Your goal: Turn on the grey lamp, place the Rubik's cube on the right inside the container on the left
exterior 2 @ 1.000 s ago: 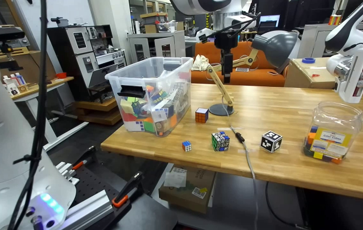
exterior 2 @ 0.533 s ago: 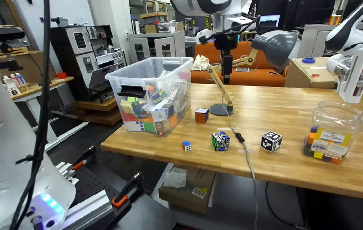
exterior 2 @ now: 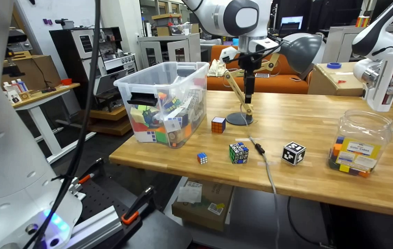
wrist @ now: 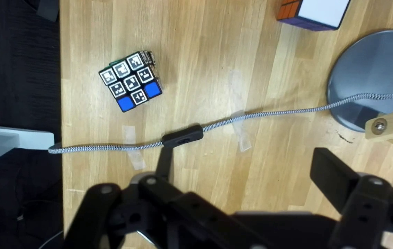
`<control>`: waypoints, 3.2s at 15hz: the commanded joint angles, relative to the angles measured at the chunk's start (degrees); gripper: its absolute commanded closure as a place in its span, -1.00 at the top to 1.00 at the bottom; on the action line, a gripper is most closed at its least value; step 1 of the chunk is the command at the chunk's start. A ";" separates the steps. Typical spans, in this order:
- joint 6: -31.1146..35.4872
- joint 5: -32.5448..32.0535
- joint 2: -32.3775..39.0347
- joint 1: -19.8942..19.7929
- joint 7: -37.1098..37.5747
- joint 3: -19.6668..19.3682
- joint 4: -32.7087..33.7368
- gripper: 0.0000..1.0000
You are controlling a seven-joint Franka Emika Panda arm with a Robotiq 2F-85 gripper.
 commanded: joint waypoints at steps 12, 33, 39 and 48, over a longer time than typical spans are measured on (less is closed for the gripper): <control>-0.64 3.25 7.47 -0.33 1.65 -1.50 6.98 1.00; 4.59 7.81 14.73 -2.76 21.01 -3.83 12.14 1.00; 3.04 6.47 19.09 -3.18 20.29 -2.75 16.64 1.00; 0.90 4.48 20.41 -3.78 10.88 -2.41 18.21 -0.27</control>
